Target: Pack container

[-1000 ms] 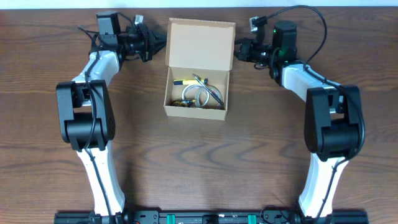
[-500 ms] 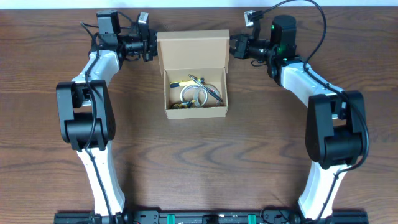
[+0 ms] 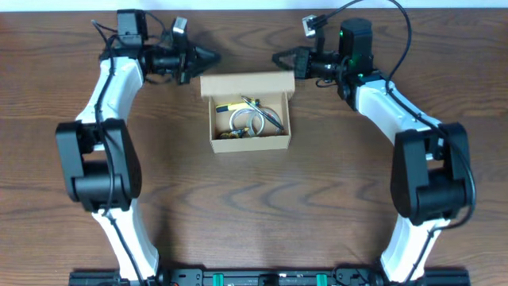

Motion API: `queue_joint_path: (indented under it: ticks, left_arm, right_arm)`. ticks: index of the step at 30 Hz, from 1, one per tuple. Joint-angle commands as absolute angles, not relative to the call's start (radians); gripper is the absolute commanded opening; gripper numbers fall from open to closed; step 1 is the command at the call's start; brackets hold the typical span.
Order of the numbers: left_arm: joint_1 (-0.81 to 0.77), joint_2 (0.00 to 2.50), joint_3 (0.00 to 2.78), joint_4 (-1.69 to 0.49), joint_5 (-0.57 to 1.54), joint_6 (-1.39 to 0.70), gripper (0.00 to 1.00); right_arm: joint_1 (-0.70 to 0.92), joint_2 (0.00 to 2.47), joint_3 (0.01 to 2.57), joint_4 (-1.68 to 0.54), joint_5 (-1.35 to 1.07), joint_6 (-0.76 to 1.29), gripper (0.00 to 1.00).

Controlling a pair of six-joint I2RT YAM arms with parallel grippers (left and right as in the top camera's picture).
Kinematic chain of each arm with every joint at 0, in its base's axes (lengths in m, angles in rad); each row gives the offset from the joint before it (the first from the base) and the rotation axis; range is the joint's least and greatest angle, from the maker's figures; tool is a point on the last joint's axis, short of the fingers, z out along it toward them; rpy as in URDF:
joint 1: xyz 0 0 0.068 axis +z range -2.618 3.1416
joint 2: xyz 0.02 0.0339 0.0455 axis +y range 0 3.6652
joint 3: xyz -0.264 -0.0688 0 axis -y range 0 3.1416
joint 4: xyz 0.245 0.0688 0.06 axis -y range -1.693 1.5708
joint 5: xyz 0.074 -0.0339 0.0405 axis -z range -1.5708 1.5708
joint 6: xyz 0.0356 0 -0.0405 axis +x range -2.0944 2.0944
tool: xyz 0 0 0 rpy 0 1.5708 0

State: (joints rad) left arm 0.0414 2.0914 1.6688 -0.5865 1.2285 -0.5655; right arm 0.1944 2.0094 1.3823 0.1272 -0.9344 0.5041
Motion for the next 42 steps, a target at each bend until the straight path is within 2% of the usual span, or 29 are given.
queue_joint_path:
  ticks: [1, 8, 12, 22, 30, 42]
  left_arm:
    - [0.045, 2.014, 1.681, -0.717, 0.981, -0.346, 0.05]
    - [0.037, 1.951, 1.681, -0.957, 0.855, -0.25, 0.05]
    - [0.015, 1.946, 1.681, -1.052, 0.699, -0.231, 0.05]
    - [-0.006, 1.902, 1.681, -1.124, 0.474, -0.233, 0.06]
    - [-0.006, 1.836, 1.681, -1.124, 0.281, -0.259, 0.06]
    - [-0.006, 1.83, 1.68, -1.121, 0.255, -0.258, 0.06]
  right_arm:
    - [0.205, 1.944, 1.401, 0.072, -0.927, 0.421, 0.01]
    - [0.266, 1.893, 1.401, -0.125, -0.907, 0.339, 0.01]
    - [0.332, 1.88, 1.401, -0.229, -0.83, 0.299, 0.01]
    - [0.572, 1.876, 1.401, -0.516, -0.377, 0.273, 0.01]
    - [0.643, 1.886, 1.4, -0.584, -0.175, 0.275, 0.01]
    - [0.649, 1.946, 1.4, -0.582, -0.135, 0.263, 0.01]
